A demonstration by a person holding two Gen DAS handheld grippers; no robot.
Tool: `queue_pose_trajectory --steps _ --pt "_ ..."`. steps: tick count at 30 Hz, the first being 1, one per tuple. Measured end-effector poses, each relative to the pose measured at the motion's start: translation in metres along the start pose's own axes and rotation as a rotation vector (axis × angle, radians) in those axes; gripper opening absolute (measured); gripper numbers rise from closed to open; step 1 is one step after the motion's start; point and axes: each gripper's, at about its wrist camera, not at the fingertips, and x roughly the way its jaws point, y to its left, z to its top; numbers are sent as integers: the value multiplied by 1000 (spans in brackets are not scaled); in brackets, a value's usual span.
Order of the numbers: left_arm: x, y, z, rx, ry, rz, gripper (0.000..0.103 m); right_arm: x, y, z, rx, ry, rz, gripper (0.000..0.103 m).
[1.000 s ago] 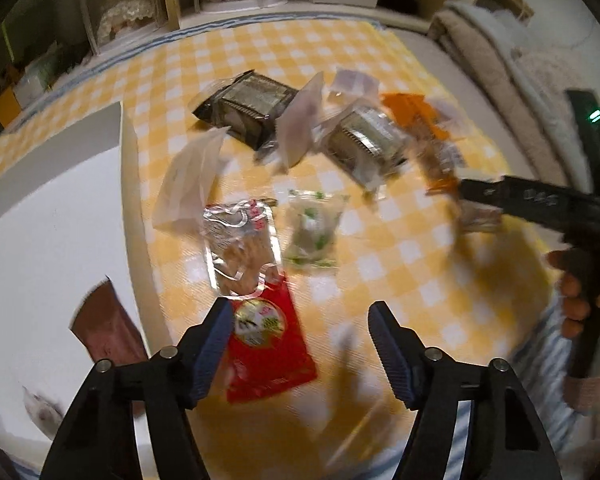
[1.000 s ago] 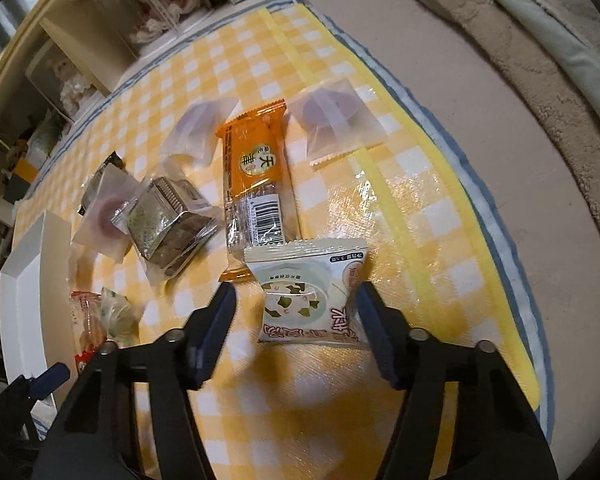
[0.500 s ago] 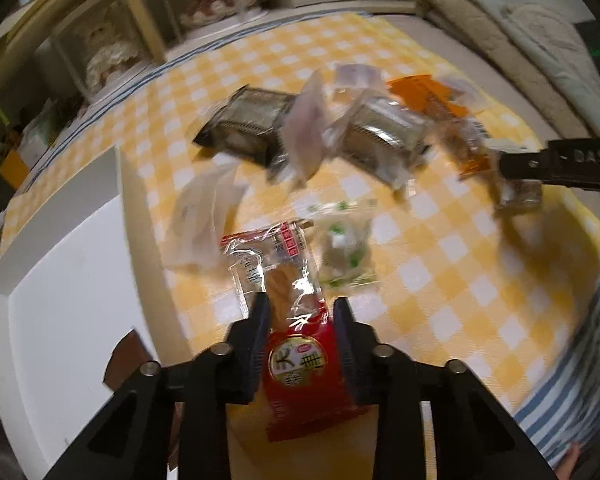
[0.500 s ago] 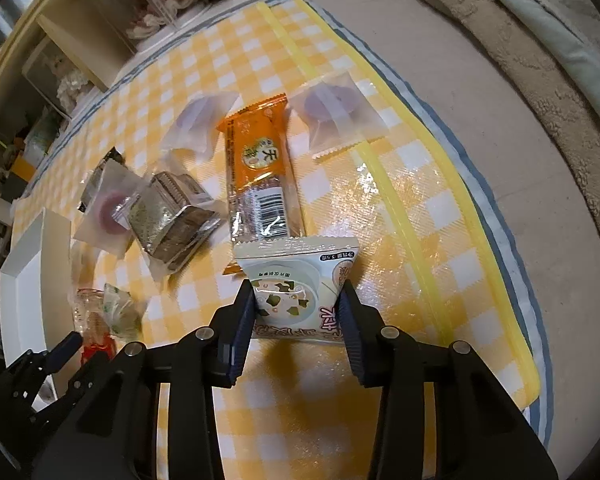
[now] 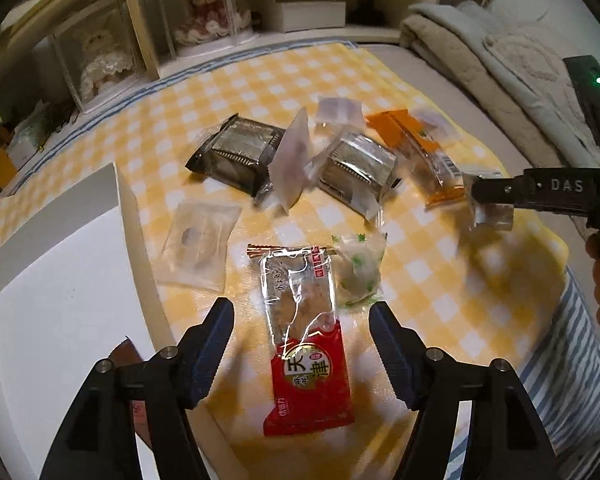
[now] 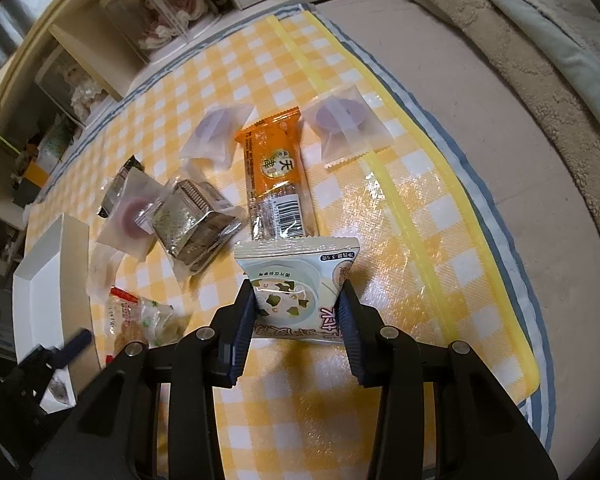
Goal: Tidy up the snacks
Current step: 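Grasp the red cracker bag with the left gripper and lift it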
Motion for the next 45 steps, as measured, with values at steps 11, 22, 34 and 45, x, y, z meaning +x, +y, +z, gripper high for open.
queue_pose_trajectory --steps 11,22,34,45 --pt "31 -7 -2 43 154 31 63 -21 18 -8 -51 -28 35 40" --pt "30 4 -1 -18 105 29 38 -38 29 -19 -91 -76 25 40" --pt "-44 9 3 -67 -96 -27 35 -73 38 -34 -121 -157 53 40" --pt "-135 30 -17 -97 -227 -47 34 -112 66 -43 -134 -253 145 40"
